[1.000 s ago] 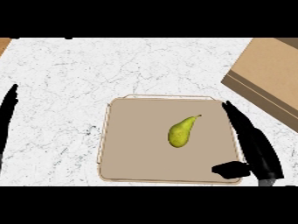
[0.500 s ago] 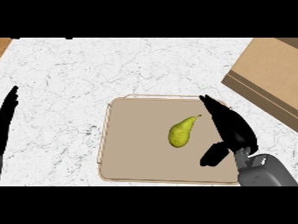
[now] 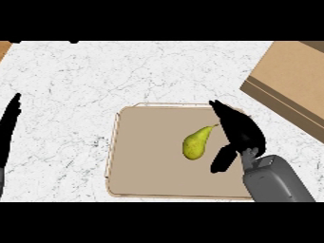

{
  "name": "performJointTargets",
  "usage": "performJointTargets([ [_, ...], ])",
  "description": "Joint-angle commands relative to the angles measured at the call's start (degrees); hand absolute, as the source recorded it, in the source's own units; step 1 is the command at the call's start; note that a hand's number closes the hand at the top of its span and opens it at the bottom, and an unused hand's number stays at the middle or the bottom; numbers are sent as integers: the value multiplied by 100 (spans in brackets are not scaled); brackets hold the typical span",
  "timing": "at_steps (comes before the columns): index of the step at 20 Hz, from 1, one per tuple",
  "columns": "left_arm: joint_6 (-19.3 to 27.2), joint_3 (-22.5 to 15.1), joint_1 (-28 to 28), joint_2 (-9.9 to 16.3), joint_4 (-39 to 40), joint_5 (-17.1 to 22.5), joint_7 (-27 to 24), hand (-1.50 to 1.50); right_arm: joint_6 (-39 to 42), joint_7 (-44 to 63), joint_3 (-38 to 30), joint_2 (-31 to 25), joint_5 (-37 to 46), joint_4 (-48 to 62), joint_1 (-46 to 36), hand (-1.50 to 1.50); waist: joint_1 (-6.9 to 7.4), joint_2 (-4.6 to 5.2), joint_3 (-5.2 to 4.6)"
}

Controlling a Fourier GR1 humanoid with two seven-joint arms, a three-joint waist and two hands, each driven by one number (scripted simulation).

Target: Pick the pear from the tray and place it in the cardboard box

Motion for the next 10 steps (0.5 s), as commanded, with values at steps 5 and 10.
performJointTargets([
  [5,-390,458,-104,-138,279,-256,-210,0,76,-301,-100,382,421,-73,295,-150,-18,-2,0],
  [10,-199,344,-332,-486,435,-500,-161,0,2,-768,-113,584,369,79,289,-150,-24,3,0],
])
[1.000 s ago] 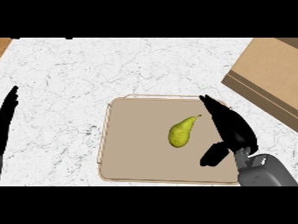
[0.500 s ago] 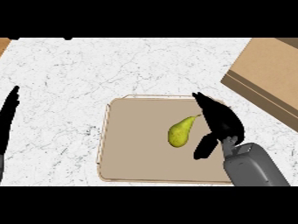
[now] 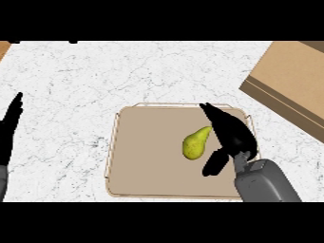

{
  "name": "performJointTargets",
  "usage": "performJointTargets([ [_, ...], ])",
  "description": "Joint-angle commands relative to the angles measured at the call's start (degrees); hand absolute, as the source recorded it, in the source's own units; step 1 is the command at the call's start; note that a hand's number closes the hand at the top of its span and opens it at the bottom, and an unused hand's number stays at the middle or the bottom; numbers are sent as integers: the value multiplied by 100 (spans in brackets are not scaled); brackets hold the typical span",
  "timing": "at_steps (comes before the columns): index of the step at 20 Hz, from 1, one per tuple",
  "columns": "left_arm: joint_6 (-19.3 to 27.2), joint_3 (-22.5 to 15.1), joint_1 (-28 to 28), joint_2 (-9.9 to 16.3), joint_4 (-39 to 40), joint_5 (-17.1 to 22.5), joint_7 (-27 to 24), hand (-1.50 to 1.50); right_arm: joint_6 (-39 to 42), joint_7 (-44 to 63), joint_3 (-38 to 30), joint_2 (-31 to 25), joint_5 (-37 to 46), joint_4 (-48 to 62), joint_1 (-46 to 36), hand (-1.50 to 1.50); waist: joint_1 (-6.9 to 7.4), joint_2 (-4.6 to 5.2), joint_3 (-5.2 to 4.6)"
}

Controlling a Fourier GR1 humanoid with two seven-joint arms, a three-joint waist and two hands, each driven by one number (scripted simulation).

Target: Pick the pear from the tray and place it in the cardboard box

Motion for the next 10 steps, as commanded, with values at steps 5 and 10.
performJointTargets([
  [5,-218,169,22,-132,-397,-249,375,0,16,-183,35,536,294,137,-164,-150,8,0,1],
  [10,-373,402,135,-48,-364,-182,143,0,534,424,144,625,403,117,-163,-150,17,-3,1],
])
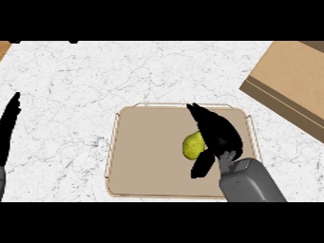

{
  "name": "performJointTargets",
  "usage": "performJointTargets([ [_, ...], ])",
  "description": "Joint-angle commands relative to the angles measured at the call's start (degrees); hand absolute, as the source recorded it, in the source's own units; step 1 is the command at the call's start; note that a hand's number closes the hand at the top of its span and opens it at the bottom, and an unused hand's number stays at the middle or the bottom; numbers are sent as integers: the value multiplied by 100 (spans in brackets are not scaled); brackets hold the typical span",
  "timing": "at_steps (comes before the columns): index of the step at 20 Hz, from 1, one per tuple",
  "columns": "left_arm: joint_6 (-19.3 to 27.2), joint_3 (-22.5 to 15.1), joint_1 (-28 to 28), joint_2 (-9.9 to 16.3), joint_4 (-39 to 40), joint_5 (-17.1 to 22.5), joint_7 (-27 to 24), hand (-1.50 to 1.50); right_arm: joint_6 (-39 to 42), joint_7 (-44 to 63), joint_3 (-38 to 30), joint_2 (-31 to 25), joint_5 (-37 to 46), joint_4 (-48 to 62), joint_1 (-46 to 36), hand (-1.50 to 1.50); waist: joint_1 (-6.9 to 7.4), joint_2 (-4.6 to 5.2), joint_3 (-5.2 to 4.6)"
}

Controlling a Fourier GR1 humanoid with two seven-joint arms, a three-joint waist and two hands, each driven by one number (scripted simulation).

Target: Pick the pear from the tray and place it in the cardboard box

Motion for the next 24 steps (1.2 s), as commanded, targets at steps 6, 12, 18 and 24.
performJointTargets([
  [6,130,-51,281,-230,-440,-342,52,0,-620,444,405,203,225,918,107,-150,26,1,3],
  [12,-27,-16,-6,-306,-390,-318,307,0,-1113,-95,180,114,932,1694,-756,150,46,7,4],
  [18,-158,325,61,-202,231,-227,-346,0,-1738,-398,61,31,1491,2095,-930,150,18,10,0],
  [24,-63,423,171,-140,-26,-152,-77,0,-1076,-3574,-1280,-3103,123,1910,-170,150,-345,69,70],
])
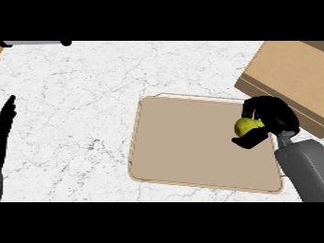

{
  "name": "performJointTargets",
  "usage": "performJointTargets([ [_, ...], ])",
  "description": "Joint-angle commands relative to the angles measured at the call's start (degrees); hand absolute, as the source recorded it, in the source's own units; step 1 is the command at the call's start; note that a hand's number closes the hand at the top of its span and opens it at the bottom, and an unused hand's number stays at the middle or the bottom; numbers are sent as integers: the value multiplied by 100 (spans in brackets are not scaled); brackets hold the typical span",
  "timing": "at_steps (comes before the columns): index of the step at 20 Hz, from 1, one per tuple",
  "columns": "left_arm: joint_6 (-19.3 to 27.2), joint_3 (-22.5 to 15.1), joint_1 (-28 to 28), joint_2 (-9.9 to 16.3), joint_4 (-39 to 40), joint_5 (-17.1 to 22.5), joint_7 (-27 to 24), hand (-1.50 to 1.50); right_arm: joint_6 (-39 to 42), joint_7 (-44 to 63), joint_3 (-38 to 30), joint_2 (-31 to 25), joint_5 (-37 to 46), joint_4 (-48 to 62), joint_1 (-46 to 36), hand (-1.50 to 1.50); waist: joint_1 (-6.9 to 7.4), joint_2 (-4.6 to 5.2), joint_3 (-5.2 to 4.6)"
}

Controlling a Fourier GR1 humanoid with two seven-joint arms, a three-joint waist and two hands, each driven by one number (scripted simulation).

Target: Pick the pear from the tray and place it in the cardboard box

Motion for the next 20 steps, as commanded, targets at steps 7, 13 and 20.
performJointTargets([
  [7,-89,135,83,90,-82,133,-25,0,-316,-3431,-1791,-2786,-911,1053,152,150,19,104,57],
  [13,-103,24,69,7,-123,96,-91,0,-789,-5285,-2890,-3402,-1668,2009,-28,150,139,93,62],
  [20,-29,-233,-237,-152,-81,-97,-27,0,-389,-7252,-3291,-3937,-2038,3377,-574,150,437,144,24],
])
